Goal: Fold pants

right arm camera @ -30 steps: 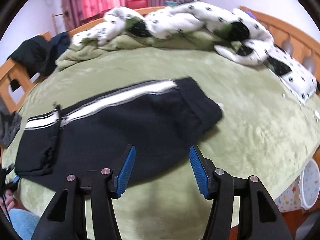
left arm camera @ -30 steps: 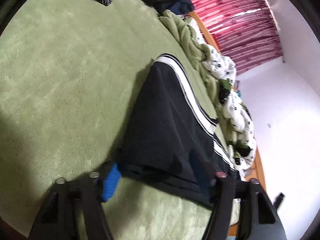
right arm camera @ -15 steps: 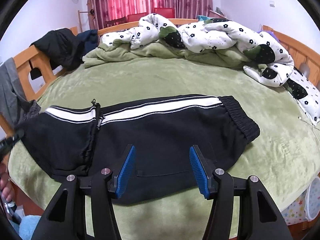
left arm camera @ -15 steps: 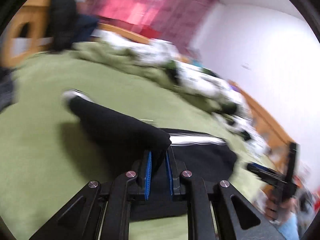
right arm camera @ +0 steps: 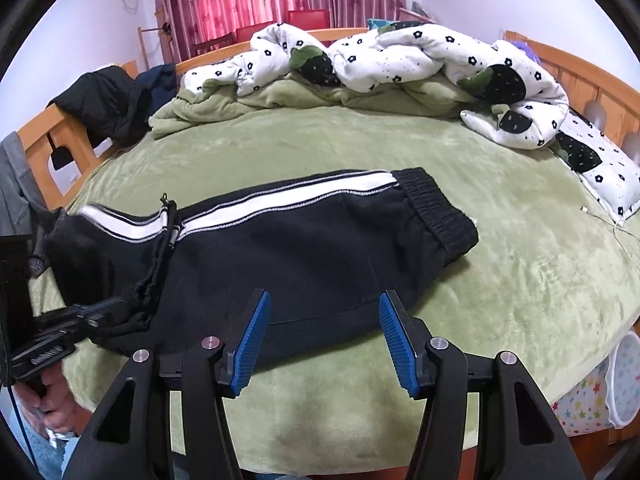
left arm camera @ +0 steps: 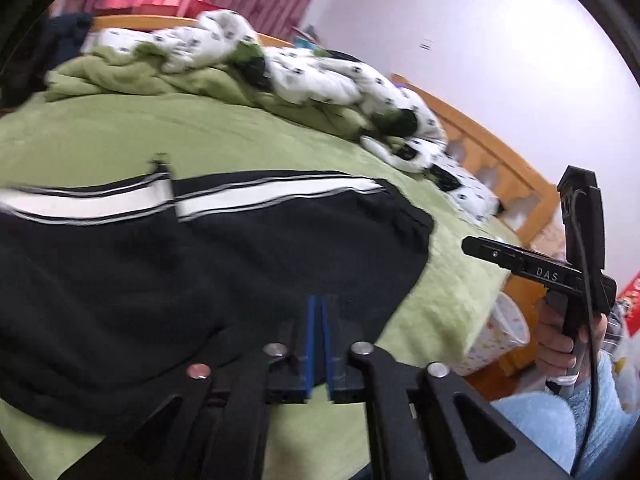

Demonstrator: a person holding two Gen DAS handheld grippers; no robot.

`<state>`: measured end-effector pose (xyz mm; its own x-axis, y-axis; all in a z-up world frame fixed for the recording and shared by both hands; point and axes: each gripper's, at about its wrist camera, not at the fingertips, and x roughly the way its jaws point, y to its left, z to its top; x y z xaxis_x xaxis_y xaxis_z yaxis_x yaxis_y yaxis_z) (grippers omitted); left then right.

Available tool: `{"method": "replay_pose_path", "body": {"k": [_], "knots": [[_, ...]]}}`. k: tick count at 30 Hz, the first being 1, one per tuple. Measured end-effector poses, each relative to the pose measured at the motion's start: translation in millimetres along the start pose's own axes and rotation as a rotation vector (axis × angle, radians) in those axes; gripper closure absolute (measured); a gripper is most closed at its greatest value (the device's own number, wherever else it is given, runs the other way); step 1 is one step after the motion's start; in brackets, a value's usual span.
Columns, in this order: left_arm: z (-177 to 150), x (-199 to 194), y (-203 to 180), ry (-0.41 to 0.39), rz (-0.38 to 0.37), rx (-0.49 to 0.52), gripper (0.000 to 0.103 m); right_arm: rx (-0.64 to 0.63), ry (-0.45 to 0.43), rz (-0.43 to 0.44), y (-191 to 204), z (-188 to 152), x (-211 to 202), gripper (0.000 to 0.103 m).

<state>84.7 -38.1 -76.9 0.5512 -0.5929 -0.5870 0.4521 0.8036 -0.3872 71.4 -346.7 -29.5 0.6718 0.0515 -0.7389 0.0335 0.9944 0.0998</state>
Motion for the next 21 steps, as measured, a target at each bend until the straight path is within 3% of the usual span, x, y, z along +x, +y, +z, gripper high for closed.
{"method": "replay_pose_path", "body": {"k": [3, 10, 16, 20, 21], "knots": [[-9.1, -30.2, 29.1, -0.051, 0.113, -0.092, 0.067, -0.003, 0.017, 0.020, 4.2, 1.3, 11.7, 0.047], [-30.5, -93.3, 93.5, -0.101, 0.276, -0.247, 0.067, 0.003, 0.056, 0.114, 32.5, 3.4, 33.0, 0.047], [-51.3, -121.6, 134.3, -0.116, 0.347, -0.329, 0.067, -0.023, 0.094, 0.156, 72.4, 5.4, 47.4, 0.047], [-67.9, -128.4, 159.7, -0.115, 0.364, -0.385, 0.057, -0.109, 0.103, 0.129, 104.2, 10.2, 50.4, 0.047], [-74.1, -129.8, 168.3, -0.112, 0.363, -0.410, 0.050, -0.126, 0.098, 0.118, 109.7, 11.3, 49.1, 0.047]]}}
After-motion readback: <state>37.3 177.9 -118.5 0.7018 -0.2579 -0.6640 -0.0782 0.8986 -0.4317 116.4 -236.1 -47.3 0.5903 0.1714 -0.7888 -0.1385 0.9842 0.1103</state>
